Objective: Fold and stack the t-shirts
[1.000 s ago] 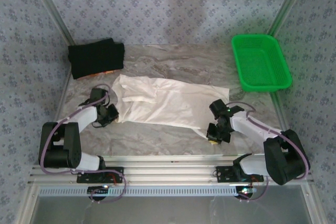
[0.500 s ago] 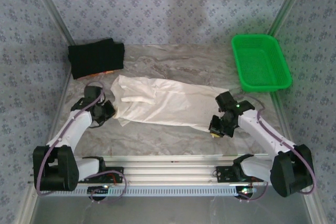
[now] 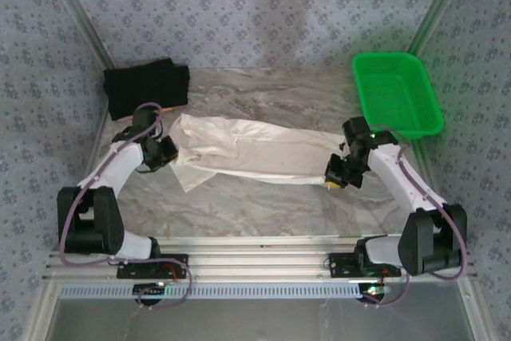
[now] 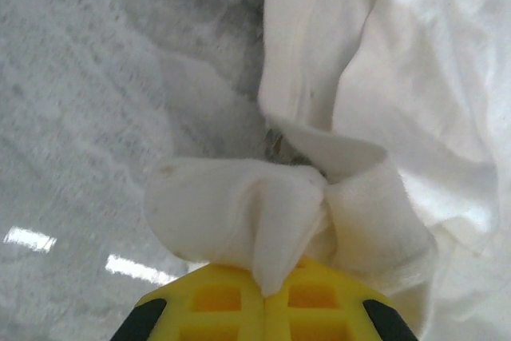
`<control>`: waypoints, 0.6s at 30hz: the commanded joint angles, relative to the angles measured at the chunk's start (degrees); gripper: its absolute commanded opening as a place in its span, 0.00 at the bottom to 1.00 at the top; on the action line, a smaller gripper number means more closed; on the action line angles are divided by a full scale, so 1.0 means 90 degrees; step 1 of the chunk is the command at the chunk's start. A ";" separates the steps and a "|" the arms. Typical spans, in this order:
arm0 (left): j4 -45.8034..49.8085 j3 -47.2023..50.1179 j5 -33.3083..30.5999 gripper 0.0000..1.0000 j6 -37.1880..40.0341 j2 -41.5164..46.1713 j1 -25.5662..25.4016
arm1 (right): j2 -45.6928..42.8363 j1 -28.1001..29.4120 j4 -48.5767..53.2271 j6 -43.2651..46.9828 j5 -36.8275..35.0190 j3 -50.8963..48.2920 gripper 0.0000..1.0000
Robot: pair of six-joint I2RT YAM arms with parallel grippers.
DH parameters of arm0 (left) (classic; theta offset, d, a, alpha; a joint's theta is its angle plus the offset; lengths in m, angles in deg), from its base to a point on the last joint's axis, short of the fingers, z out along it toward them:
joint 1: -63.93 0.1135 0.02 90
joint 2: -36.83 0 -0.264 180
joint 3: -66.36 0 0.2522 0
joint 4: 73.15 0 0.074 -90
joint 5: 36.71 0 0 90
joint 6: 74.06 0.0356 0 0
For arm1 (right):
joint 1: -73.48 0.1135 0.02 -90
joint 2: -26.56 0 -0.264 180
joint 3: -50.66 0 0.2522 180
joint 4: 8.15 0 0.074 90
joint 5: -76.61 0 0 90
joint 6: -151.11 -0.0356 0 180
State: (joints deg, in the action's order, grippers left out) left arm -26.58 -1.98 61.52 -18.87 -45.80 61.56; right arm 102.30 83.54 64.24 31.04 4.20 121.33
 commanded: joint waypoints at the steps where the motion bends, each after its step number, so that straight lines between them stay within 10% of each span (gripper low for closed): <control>1: -0.0033 -0.0503 0.0054 0.00 0.0280 -0.0357 -0.0020 | 0.0392 -0.0192 0.0215 0.0501 0.0098 0.0380 0.00; 13: -0.0192 -0.1462 0.0220 0.01 0.0443 -0.1841 -0.0020 | 0.1706 -0.0522 -0.0174 0.0919 -0.0022 0.0807 0.00; 18: -0.0281 -0.1578 0.0623 0.36 0.0234 -0.1828 -0.0020 | 0.1947 -0.0536 -0.0447 0.0874 -0.0178 0.0805 0.00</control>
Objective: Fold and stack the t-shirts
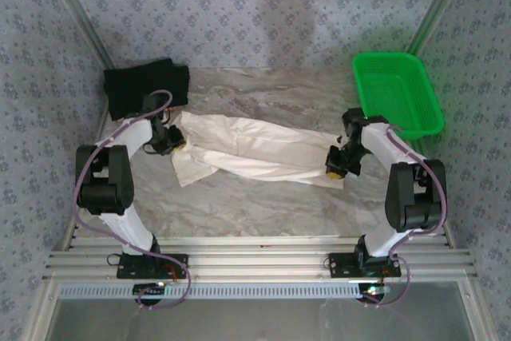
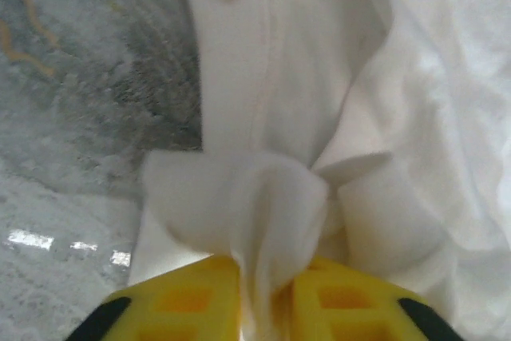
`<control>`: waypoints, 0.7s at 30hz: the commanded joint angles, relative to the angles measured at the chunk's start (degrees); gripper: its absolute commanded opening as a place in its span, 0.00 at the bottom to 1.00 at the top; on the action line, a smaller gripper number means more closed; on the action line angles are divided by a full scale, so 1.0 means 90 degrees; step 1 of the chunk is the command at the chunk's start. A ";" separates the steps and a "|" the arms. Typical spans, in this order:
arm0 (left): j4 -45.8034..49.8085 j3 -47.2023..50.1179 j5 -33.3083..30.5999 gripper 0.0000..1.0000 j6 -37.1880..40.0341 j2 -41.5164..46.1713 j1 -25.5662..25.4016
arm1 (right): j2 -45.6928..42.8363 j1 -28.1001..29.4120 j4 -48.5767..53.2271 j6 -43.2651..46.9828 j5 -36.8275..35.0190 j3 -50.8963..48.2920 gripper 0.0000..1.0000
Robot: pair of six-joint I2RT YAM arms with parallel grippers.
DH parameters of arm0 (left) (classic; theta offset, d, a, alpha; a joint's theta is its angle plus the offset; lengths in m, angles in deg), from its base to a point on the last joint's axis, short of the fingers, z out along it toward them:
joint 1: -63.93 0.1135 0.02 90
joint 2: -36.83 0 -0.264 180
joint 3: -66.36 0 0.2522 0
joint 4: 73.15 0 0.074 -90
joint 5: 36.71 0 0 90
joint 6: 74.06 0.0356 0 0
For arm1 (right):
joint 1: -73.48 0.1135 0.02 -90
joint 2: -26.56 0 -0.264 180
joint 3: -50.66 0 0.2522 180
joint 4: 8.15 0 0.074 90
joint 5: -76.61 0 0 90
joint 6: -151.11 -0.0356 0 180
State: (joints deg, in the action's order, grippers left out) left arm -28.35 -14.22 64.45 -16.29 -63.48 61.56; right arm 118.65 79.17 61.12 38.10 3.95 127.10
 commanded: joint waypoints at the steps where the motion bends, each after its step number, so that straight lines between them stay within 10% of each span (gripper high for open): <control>1: -0.0022 -0.0182 0.0345 0.43 -0.0097 0.0300 -0.0020 | 0.0173 -0.0056 -0.0106 0.0093 -0.0166 0.0179 0.00; 7: 0.0823 0.0571 0.0495 0.65 -0.0396 0.1645 0.0094 | 0.0163 -0.0052 -0.0257 0.0078 -0.0181 0.0089 0.01; 21: 0.0045 0.2855 0.0679 0.66 -0.1345 0.2558 0.0097 | -0.0261 -0.0052 -0.0489 0.0044 0.0026 -0.0248 0.10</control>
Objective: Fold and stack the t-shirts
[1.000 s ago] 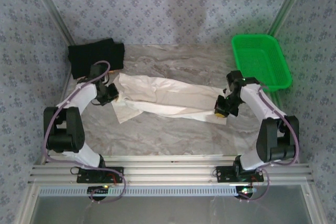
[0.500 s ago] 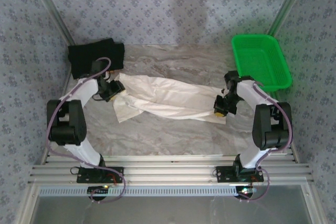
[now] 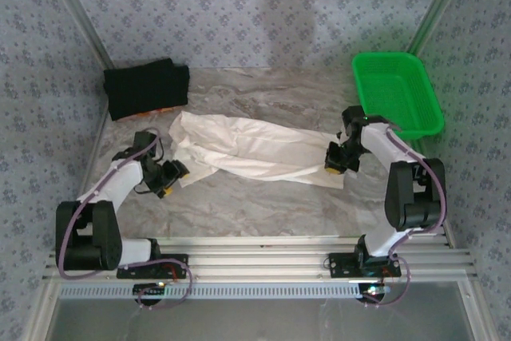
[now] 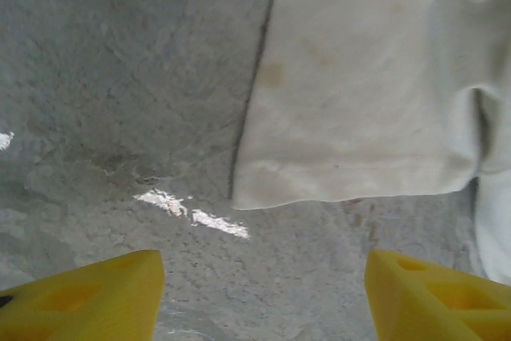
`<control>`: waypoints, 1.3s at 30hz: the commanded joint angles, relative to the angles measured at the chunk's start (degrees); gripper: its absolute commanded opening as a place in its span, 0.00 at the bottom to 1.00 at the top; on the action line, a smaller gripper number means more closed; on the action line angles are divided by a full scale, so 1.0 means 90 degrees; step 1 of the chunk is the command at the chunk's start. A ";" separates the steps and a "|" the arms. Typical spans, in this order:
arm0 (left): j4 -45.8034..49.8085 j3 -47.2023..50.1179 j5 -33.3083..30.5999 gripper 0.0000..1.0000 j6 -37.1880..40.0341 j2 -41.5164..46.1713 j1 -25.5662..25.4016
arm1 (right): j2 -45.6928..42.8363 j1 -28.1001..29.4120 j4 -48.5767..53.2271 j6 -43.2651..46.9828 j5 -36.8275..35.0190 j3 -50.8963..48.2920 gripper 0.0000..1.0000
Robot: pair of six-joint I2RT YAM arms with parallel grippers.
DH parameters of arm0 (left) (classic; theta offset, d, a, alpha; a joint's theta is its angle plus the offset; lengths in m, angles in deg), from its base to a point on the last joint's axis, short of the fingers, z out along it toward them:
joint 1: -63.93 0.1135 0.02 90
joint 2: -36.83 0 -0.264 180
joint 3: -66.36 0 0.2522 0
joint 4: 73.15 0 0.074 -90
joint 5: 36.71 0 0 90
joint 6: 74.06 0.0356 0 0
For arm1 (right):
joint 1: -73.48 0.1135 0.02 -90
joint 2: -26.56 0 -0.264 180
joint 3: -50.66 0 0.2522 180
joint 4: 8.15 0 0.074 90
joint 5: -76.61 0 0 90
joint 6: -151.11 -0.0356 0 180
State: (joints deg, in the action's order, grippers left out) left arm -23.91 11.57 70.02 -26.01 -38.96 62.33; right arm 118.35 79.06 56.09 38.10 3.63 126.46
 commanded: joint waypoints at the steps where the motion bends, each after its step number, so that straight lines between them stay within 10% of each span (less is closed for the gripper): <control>1: -0.0519 -0.0011 0.0047 0.65 -0.0287 -0.0255 0.0012 | -0.0253 -0.0036 0.0045 0.0023 0.0080 -0.0235 0.10; 14: -0.1631 -0.0114 0.0237 0.59 -0.0593 -0.1552 -0.0221 | -0.0440 -0.0041 -0.0143 -0.0039 0.0101 -0.0722 0.10; 39: -0.0128 -0.1541 -0.0658 0.26 -0.0177 -0.3475 -0.1928 | -0.0423 -0.0106 -0.0277 0.0212 0.0392 -0.0651 0.09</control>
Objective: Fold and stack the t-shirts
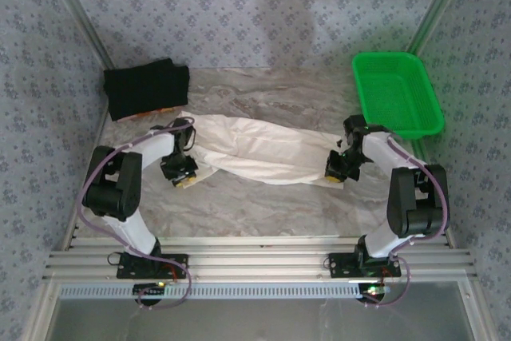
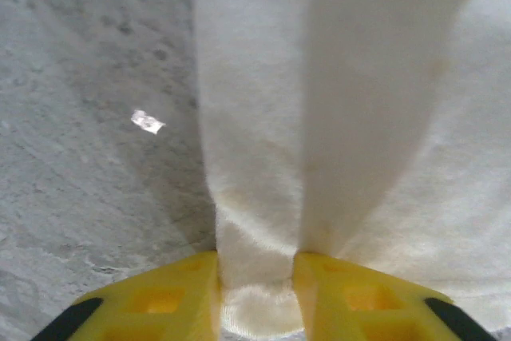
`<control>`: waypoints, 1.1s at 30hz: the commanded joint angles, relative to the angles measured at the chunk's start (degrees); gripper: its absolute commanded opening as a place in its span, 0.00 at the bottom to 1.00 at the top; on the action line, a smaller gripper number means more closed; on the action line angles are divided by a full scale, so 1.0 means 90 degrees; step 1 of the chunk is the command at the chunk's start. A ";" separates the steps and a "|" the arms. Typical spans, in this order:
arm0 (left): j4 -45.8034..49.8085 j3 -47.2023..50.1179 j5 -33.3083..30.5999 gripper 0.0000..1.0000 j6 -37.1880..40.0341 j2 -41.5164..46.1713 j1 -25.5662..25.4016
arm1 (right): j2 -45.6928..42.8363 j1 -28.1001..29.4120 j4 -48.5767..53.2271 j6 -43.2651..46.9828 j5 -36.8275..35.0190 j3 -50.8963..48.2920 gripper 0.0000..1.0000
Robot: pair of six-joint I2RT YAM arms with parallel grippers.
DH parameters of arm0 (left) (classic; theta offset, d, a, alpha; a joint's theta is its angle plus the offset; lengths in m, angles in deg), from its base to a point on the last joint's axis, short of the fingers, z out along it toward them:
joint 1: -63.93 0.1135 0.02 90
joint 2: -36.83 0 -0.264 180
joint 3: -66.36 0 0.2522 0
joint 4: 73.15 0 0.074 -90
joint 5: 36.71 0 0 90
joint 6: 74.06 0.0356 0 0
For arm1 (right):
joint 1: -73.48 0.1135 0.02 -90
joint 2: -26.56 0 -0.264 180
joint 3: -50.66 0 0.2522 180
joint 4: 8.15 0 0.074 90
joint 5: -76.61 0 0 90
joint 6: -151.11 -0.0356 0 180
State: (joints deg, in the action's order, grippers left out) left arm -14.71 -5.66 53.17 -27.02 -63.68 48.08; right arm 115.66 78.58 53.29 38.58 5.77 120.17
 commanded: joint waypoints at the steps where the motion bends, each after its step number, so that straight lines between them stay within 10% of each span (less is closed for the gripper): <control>1: -0.1166 0.0362 0.1215 0.23 -0.0079 -0.0691 -0.0361 | -0.0115 -0.0054 0.0025 0.0177 0.0182 0.0039 0.09; 9: -0.0814 0.0405 0.0941 0.00 0.0120 0.0160 -0.0333 | -0.0261 -0.0078 0.0057 0.0133 0.0228 -0.0247 0.16; 33: -0.0105 0.0760 0.1680 0.00 0.0417 0.2604 0.0137 | -0.3122 -0.0472 -0.0539 -0.2595 0.0292 -0.2149 0.49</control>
State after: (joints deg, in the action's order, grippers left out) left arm -15.93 0.16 65.69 -24.27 -40.16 48.49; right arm 89.17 75.59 52.70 22.87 5.24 103.08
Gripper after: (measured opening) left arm 0.041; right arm 0.484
